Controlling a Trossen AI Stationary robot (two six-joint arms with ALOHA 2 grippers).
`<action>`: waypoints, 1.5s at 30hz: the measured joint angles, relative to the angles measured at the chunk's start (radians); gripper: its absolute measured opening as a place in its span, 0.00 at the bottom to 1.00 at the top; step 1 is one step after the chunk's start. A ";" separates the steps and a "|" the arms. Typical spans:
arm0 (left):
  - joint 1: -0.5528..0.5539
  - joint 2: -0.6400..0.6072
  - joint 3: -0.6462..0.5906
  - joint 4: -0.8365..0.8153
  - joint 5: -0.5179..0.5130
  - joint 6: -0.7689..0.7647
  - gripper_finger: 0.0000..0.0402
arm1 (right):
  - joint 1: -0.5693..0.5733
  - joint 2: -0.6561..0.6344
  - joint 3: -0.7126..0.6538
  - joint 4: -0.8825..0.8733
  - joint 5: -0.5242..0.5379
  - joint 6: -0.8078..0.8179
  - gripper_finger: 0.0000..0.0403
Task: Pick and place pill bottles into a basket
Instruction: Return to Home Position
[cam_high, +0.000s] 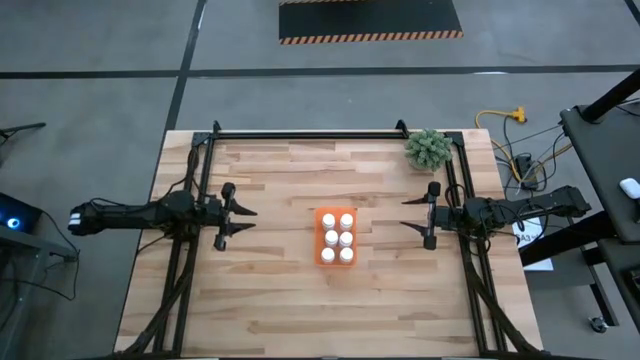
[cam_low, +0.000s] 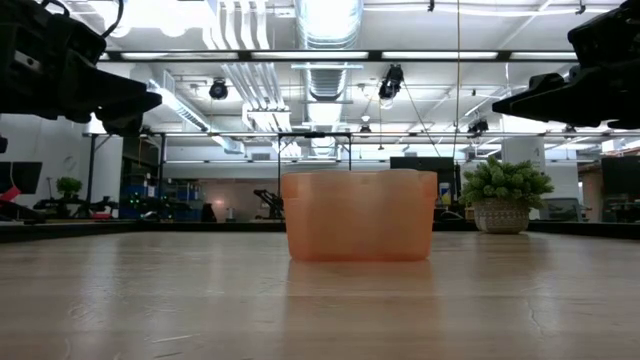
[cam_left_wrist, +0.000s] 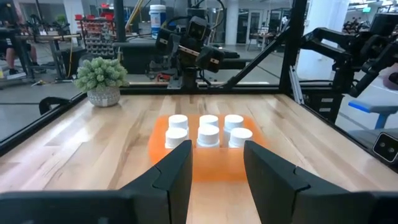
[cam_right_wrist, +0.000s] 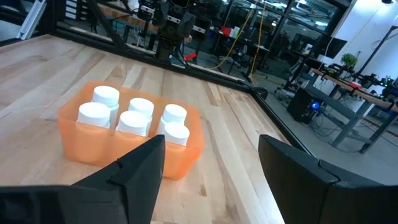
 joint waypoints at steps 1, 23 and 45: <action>0.000 0.000 0.000 0.000 0.000 0.000 0.32 | 0.000 0.000 0.000 0.000 0.000 0.000 0.62; 0.000 0.005 0.000 0.001 -0.002 0.000 0.32 | 0.000 0.000 0.000 0.000 0.000 -0.002 0.62; 0.000 0.006 0.000 0.001 -0.002 0.000 0.32 | 0.000 0.000 0.000 0.000 0.000 -0.001 0.64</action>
